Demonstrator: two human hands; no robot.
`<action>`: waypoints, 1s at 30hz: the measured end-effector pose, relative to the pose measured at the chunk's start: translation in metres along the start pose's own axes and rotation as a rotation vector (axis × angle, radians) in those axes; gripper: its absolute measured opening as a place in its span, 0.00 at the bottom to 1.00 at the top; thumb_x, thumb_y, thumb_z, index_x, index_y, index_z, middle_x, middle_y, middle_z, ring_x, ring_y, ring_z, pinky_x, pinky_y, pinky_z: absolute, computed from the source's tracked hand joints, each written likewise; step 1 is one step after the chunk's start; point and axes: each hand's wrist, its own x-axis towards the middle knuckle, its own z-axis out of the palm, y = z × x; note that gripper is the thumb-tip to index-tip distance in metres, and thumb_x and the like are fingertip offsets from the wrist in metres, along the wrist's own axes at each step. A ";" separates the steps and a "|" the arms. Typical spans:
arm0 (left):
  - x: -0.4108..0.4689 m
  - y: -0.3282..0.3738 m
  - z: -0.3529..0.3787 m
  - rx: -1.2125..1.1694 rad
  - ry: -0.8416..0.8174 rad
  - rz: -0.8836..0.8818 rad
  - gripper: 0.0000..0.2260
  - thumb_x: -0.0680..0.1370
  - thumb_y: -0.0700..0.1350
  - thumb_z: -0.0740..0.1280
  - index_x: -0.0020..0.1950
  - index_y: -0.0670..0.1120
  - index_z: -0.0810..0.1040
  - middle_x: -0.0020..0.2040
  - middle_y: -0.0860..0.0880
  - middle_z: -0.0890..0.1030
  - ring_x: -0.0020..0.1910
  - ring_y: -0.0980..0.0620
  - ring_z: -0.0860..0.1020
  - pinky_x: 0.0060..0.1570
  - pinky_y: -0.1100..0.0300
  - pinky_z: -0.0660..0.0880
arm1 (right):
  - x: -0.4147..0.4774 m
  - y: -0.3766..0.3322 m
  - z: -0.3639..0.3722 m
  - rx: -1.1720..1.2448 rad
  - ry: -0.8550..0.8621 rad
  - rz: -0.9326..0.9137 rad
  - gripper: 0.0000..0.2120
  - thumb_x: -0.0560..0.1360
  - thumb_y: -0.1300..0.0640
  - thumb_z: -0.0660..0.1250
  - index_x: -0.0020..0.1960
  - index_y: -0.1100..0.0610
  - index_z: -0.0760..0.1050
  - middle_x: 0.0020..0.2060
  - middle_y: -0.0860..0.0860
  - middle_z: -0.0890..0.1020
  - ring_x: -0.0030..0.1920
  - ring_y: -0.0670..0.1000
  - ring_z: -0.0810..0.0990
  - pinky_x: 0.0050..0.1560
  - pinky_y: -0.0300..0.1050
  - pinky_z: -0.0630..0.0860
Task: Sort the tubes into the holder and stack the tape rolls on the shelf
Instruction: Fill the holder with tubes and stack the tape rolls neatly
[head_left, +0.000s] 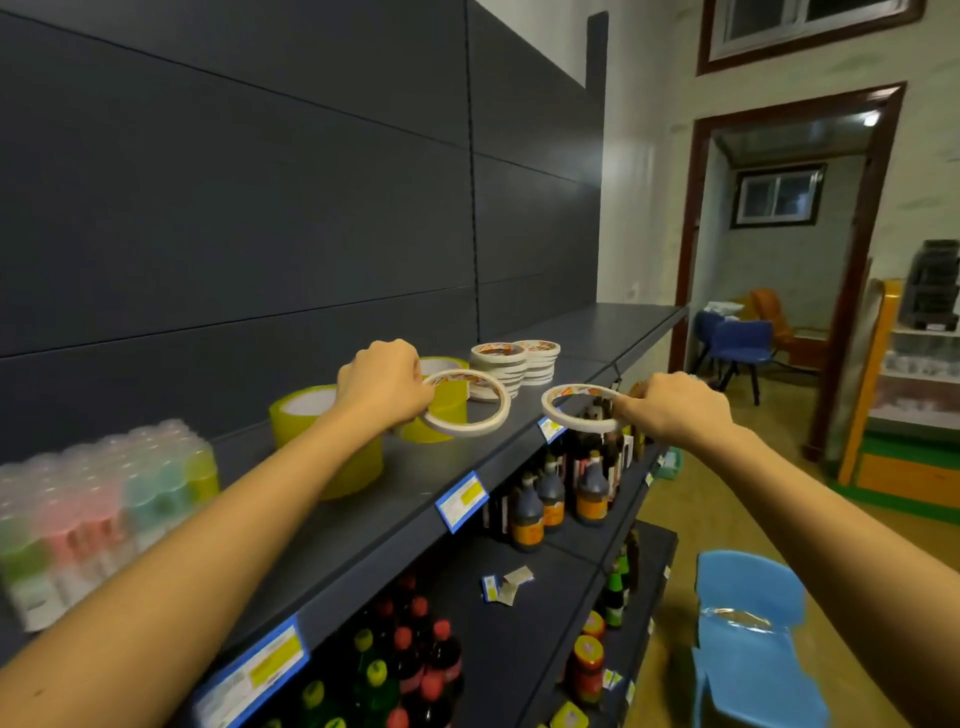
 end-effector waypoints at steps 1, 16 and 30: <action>0.010 0.004 0.005 -0.003 0.007 -0.014 0.05 0.72 0.45 0.67 0.42 0.45 0.80 0.45 0.44 0.81 0.49 0.41 0.78 0.43 0.56 0.70 | 0.015 0.004 0.005 -0.001 -0.002 -0.010 0.24 0.75 0.37 0.56 0.42 0.55 0.80 0.37 0.53 0.80 0.43 0.56 0.80 0.42 0.47 0.76; 0.158 0.075 0.099 0.086 0.103 -0.303 0.07 0.72 0.47 0.68 0.41 0.44 0.80 0.41 0.44 0.83 0.45 0.43 0.80 0.47 0.53 0.77 | 0.252 0.036 0.063 0.123 0.006 -0.283 0.23 0.77 0.38 0.55 0.45 0.54 0.81 0.37 0.52 0.77 0.39 0.55 0.75 0.40 0.44 0.69; 0.205 0.075 0.144 0.417 0.068 -0.440 0.14 0.77 0.53 0.62 0.47 0.43 0.78 0.45 0.45 0.81 0.44 0.45 0.78 0.41 0.56 0.71 | 0.342 -0.007 0.116 0.126 -0.102 -0.483 0.22 0.77 0.40 0.56 0.50 0.55 0.79 0.45 0.54 0.79 0.45 0.56 0.76 0.42 0.44 0.68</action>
